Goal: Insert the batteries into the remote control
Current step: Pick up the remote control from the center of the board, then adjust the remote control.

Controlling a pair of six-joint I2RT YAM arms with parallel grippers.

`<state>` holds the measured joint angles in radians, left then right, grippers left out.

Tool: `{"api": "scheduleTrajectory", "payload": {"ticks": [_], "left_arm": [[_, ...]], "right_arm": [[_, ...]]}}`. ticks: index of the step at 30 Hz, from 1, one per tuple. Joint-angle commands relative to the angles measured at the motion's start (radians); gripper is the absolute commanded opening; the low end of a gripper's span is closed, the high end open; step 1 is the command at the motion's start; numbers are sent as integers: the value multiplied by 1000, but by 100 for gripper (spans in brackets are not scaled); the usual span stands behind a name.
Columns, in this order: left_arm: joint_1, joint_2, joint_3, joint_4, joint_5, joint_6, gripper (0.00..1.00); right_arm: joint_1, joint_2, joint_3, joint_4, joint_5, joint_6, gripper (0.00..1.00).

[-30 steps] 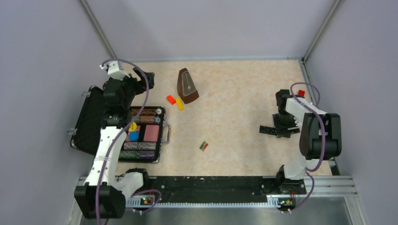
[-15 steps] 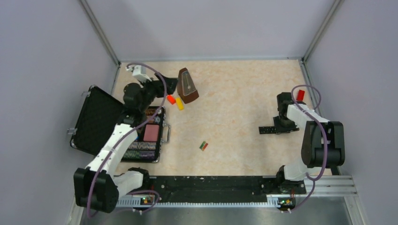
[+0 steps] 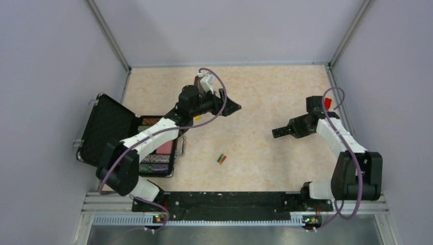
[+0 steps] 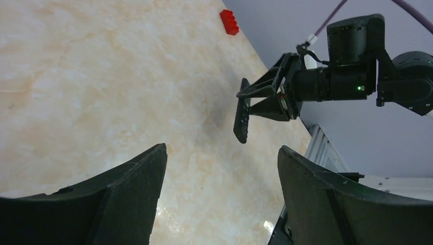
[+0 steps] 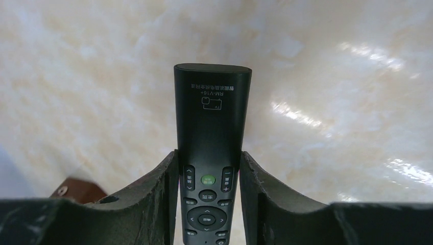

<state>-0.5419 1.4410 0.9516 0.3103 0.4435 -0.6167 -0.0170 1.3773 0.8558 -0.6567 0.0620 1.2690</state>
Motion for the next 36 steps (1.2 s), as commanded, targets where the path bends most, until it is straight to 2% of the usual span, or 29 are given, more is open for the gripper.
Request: {"api": "scheduleTrajectory", "payload": {"ticks": [1, 6, 11, 20, 24, 28, 30, 36], "left_arm": [[-43, 58, 109, 37, 113, -3, 83], [-124, 198, 259, 20, 77, -132, 84], [-166, 326, 401, -66, 142, -183, 83], [-236, 414, 474, -241, 133, -67, 82], [-262, 438, 529, -400, 58, 73, 79], [-262, 437, 525, -412, 84, 99, 77], [-262, 441, 528, -412, 95, 101, 73], [-270, 456, 529, -413, 74, 105, 45]], "right_arm": [[54, -88, 19, 81, -190, -45, 12], [102, -140, 33, 124, -285, 3, 12], [119, -157, 51, 147, -358, 45, 12], [126, -193, 55, 152, -375, 79, 12], [126, -191, 53, 160, -381, 86, 12], [126, -194, 52, 166, -370, 80, 12], [126, -196, 52, 167, -363, 76, 12], [127, -188, 57, 141, -339, 68, 12]]}}
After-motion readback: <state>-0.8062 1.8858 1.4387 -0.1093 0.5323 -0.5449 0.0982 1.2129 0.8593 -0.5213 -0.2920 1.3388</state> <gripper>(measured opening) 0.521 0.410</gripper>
